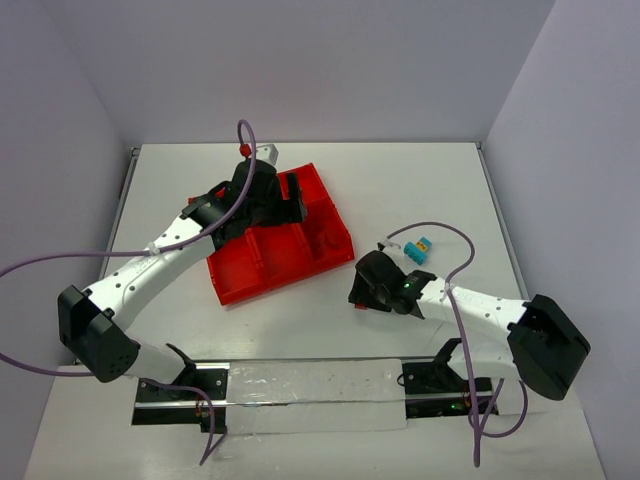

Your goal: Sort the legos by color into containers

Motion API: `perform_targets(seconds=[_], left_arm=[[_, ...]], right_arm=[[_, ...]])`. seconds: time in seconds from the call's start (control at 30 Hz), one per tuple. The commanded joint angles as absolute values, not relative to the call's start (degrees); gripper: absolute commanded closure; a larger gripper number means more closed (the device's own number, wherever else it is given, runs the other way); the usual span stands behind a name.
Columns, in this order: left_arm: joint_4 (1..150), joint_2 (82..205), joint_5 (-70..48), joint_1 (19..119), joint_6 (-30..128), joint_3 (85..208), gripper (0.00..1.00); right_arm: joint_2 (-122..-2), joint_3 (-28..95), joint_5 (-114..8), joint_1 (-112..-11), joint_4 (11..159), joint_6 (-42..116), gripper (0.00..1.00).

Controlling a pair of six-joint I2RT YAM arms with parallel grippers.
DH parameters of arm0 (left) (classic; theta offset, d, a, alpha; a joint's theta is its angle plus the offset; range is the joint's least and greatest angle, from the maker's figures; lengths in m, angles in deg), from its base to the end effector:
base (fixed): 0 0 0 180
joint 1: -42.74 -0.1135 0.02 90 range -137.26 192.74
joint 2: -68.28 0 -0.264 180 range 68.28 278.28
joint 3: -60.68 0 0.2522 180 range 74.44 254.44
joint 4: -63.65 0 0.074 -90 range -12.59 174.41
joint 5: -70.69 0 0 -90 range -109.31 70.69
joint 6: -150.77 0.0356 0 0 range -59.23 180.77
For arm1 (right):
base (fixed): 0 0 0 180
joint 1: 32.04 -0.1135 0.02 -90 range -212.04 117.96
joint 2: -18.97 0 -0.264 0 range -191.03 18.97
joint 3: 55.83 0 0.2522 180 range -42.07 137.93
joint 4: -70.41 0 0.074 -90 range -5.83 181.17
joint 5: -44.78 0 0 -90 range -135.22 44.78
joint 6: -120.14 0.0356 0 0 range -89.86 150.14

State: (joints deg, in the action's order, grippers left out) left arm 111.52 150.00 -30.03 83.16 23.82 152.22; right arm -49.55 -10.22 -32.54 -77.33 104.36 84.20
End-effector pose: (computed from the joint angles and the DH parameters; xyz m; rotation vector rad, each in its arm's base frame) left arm 0.2451 -0.2000 0.3506 -0.0350 2.2739 -0.5254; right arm 0.1569 0.1474 0.1699 0.2817 2.5609 0.3990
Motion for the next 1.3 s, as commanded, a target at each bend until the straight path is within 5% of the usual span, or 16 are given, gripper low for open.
perform_targets(seconds=[0.0,0.27,0.4,0.67,0.93,1.07,1.27], left_arm=[[111.02,149.38,-30.38,83.43,23.36,151.99,0.08],[110.72,149.41,-29.94,83.40,23.50,151.49,0.08],[111.16,149.14,-29.59,83.35,23.94,151.60,0.09],[112.24,149.03,-30.40,83.31,25.62,153.24,0.09],[111.19,142.54,-25.88,79.94,25.89,149.27,0.10],[109.75,138.22,-21.83,77.18,26.23,147.21,0.09],[111.39,136.05,-22.49,75.03,26.28,148.19,0.09]], right_arm=[[-51.17,-9.88,-29.73,-78.47,102.37,85.42,0.37],[-52.01,-9.47,-28.19,-79.33,101.67,84.40,0.55],[-50.64,-8.40,-27.13,-79.33,102.28,82.76,0.76],[-48.87,4.02,-26.39,-79.26,106.12,68.36,0.77],[-62.71,20.14,-26.61,-76.52,105.27,61.15,0.77],[-68.88,25.34,-28.18,-74.72,102.21,59.80,0.73],[-76.19,32.18,-29.11,-73.30,102.38,59.18,0.29]])
